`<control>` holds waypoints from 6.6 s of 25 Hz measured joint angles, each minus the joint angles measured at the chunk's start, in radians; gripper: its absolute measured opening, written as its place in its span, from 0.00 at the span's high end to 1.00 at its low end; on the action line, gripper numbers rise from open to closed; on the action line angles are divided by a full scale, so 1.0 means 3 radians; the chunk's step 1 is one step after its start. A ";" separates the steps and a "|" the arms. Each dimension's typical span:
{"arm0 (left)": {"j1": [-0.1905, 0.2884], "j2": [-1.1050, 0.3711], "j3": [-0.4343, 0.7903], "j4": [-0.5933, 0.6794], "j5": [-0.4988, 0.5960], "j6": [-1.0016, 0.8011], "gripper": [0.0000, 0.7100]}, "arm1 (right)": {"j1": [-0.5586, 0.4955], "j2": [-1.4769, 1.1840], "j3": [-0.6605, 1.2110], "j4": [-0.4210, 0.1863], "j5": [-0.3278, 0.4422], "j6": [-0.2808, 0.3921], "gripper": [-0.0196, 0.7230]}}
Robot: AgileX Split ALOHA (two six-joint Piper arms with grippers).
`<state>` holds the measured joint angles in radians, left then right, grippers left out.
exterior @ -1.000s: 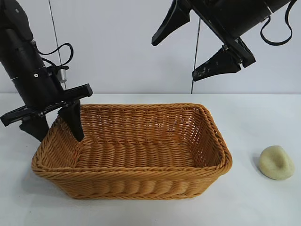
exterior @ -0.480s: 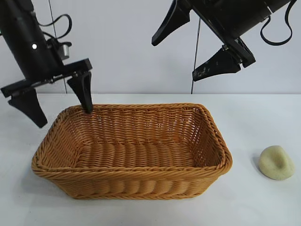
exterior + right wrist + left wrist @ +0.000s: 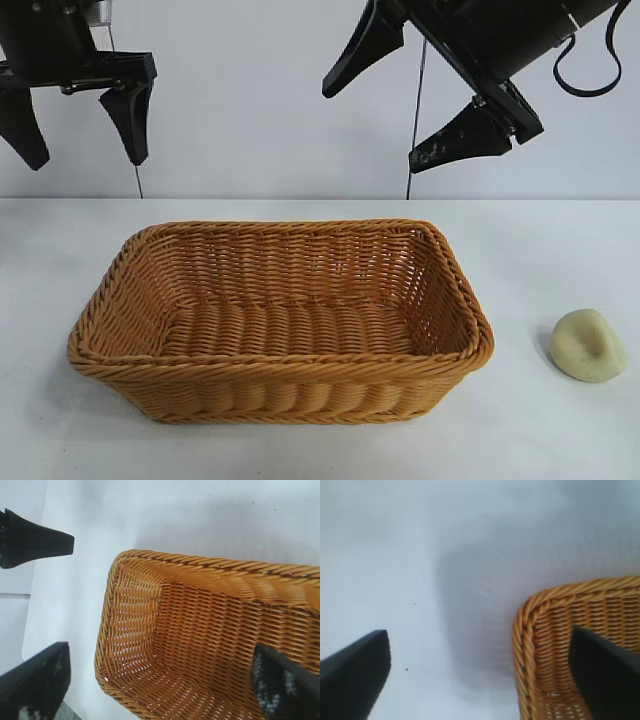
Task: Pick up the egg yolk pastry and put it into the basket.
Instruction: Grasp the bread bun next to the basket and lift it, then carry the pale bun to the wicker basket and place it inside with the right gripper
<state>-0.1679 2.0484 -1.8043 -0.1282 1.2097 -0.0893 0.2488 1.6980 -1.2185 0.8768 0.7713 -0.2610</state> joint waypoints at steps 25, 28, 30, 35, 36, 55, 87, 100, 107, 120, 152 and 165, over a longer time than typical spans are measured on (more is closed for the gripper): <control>0.0595 -0.1907 0.1853 0.0141 0.0003 0.0234 0.02 | 0.0000 0.0000 0.0000 0.0000 0.0003 0.0000 0.04; 0.0595 -0.2387 0.2320 0.0148 0.0003 0.0234 0.02 | 0.0000 0.0000 0.0000 0.0000 0.0003 0.0001 0.04; 0.0595 -0.2693 0.2647 0.0148 -0.0003 0.0234 0.02 | 0.0000 0.0000 0.0000 0.0000 0.0003 0.0001 0.04; 0.0595 -0.3513 0.3536 0.0151 -0.0310 0.0234 0.02 | 0.0000 0.0000 0.0000 0.0000 0.0003 0.0004 0.04; 0.0595 -0.3685 0.3697 0.0151 -0.0365 0.0234 0.02 | 0.0000 0.0000 0.0000 0.0000 0.0003 0.0004 0.04; 0.0595 -0.6326 0.4339 0.0204 -0.0476 0.0269 0.02 | 0.0000 0.0000 -0.0006 -0.0048 0.0082 0.0007 0.04; 0.0595 -0.6839 0.4342 0.0207 -0.0469 0.0269 0.02 | -0.0767 0.0000 -0.0520 -0.2444 0.1084 0.1082 0.04; 0.0595 -0.6839 0.4342 0.0207 -0.0469 0.0269 0.02 | -0.0767 0.0599 0.0352 -0.2451 0.0099 0.1082 0.04; 0.0595 -0.6839 0.4342 0.0207 -0.0469 0.0270 0.02 | -0.0767 0.1018 0.0352 -0.2453 -0.0007 0.1082 0.04; 0.0595 -0.6839 0.4342 0.0207 -0.0469 0.0273 0.02 | -0.0767 0.0941 0.0231 -0.2454 0.0195 0.1085 0.72; 0.0595 -0.6839 0.4342 0.0207 -0.0469 0.0273 0.02 | 0.0997 0.0522 -0.1215 -0.2448 0.1105 0.1411 0.73; 0.0595 -0.6839 0.4342 0.0207 -0.0469 0.0273 0.02 | 0.1327 0.1442 -0.1215 -0.2458 0.0492 0.1537 0.72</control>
<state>0.0105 -0.0033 -0.5017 -0.0660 1.0690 -0.0074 0.6470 2.1307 -1.5830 0.1394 0.9188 0.2001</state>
